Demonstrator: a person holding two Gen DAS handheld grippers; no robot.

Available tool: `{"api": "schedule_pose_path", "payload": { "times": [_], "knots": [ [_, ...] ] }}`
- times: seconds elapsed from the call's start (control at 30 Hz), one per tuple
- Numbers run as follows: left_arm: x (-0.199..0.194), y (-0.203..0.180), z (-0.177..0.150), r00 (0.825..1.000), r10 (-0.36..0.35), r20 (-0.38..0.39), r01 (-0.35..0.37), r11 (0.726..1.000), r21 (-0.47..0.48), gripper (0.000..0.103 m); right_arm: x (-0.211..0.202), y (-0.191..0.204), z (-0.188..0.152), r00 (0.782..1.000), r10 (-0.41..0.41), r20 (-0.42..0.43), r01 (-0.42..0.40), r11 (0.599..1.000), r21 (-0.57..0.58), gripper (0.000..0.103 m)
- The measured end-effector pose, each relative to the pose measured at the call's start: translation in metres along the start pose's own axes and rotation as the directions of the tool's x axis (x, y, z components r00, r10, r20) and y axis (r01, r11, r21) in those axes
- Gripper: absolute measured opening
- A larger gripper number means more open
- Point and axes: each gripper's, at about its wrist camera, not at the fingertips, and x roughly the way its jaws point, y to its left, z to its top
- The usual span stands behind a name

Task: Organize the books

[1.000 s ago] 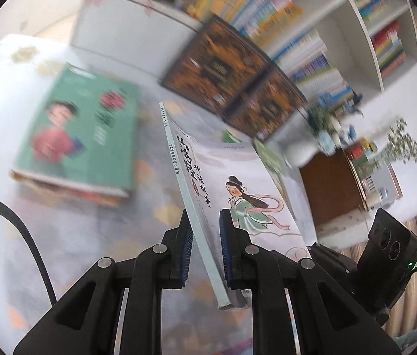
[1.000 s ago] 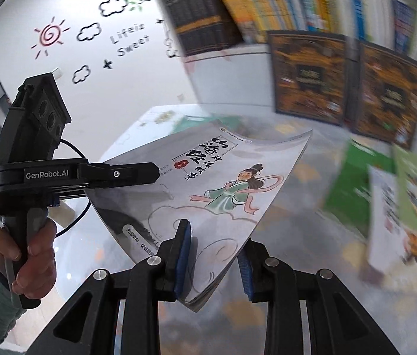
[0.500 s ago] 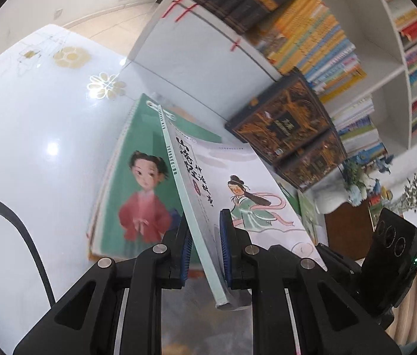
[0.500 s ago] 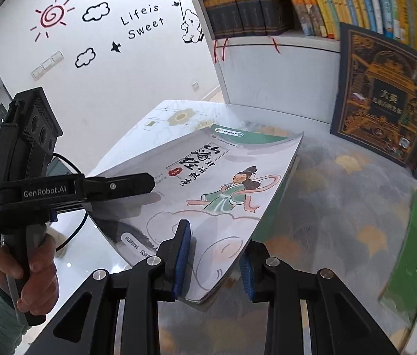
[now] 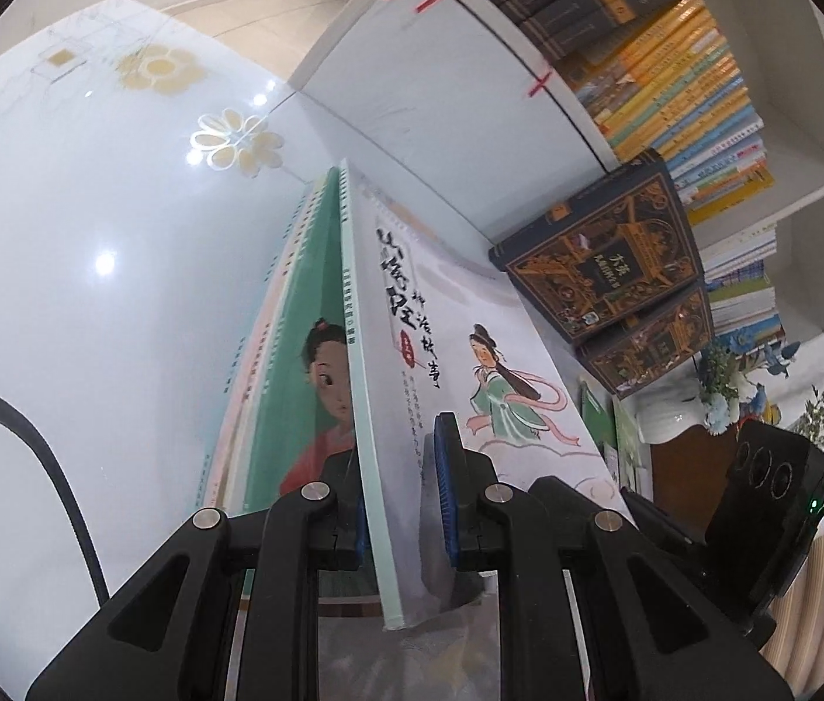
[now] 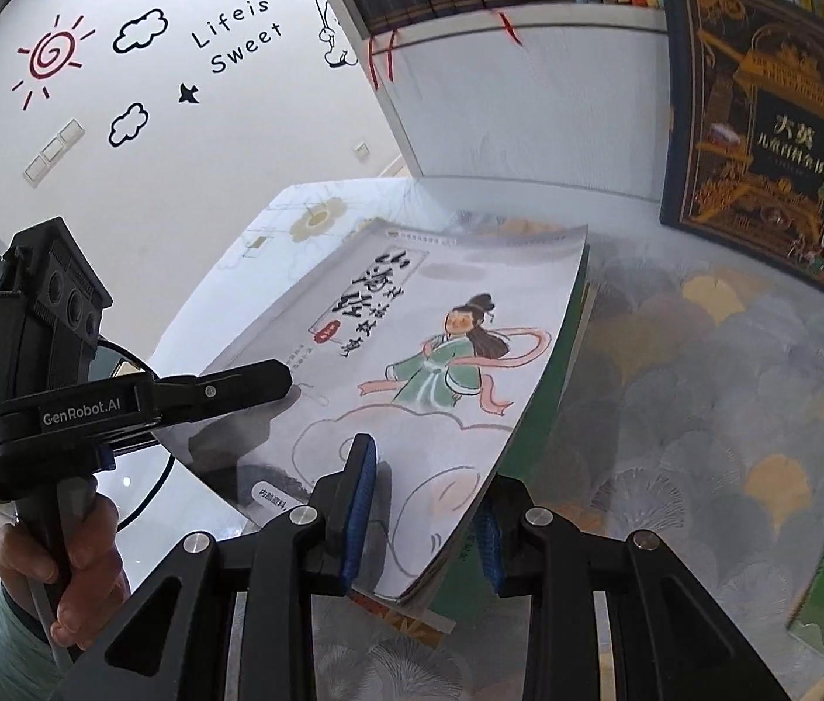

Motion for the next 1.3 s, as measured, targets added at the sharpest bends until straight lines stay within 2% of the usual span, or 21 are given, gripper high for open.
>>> {"api": "schedule_pose_path", "payload": {
  "times": [0.23, 0.33, 0.4, 0.53, 0.73, 0.77, 0.8, 0.83, 0.93, 1.07, 1.3],
  "knots": [
    [-0.015, 0.022, -0.003, 0.995, 0.094, 0.039, -0.092, 0.994, -0.057, 0.017, 0.019, -0.004, -0.009, 0.998, -0.008, -0.065, 0.010, 0.999, 0.039, 0.030],
    [-0.027, 0.030, -0.008, 0.993, 0.104, 0.048, -0.100, 0.991, -0.085, 0.017, 0.022, -0.003, -0.015, 0.997, 0.010, -0.078, -0.007, 0.999, 0.040, 0.031],
    [-0.036, 0.031, -0.014, 0.992, 0.118, 0.053, -0.112, 0.989, -0.091, 0.017, 0.020, 0.000, -0.018, 0.996, 0.004, -0.084, -0.001, 0.999, 0.032, 0.041],
    [-0.049, 0.024, -0.028, 0.990, 0.129, 0.051, -0.124, 0.988, -0.089, 0.017, 0.007, -0.004, -0.029, 0.994, -0.012, -0.109, 0.016, 0.999, 0.035, 0.046],
    [-0.063, -0.005, -0.055, 0.990, 0.133, 0.044, -0.132, 0.991, -0.039, 0.017, -0.039, -0.032, -0.067, 0.996, 0.004, -0.091, 0.010, 0.988, 0.155, 0.048],
    [-0.064, -0.012, -0.060, 0.990, 0.134, 0.039, -0.133, 0.991, -0.026, 0.019, -0.048, -0.037, -0.076, 0.996, 0.006, -0.086, 0.009, 0.983, 0.181, 0.049],
    [-0.065, -0.019, -0.066, 0.990, 0.136, 0.032, -0.135, 0.991, -0.015, 0.027, -0.054, -0.041, -0.082, 0.997, 0.010, -0.081, 0.007, 0.979, 0.203, 0.050],
    [-0.067, -0.026, -0.071, 0.990, 0.137, 0.029, -0.137, 0.991, -0.004, 0.030, -0.065, -0.050, -0.094, 0.997, 0.020, -0.075, -0.001, 0.969, 0.246, 0.050],
    [-0.070, -0.046, -0.086, 0.991, 0.135, 0.027, -0.135, 0.990, 0.029, 0.030, -0.087, -0.069, -0.124, 0.997, 0.044, -0.061, -0.020, 0.940, 0.340, 0.051],
    [-0.071, -0.074, -0.106, 0.992, 0.128, 0.022, -0.129, 0.990, 0.059, 0.030, -0.113, -0.092, -0.153, 0.997, 0.059, -0.050, -0.034, 0.911, 0.411, 0.051],
    [-0.051, -0.129, -0.146, 0.993, 0.120, -0.013, -0.118, 0.988, 0.096, 0.030, -0.157, -0.135, -0.185, 0.999, 0.045, -0.029, -0.027, 0.892, 0.451, 0.051]
  ]
}}
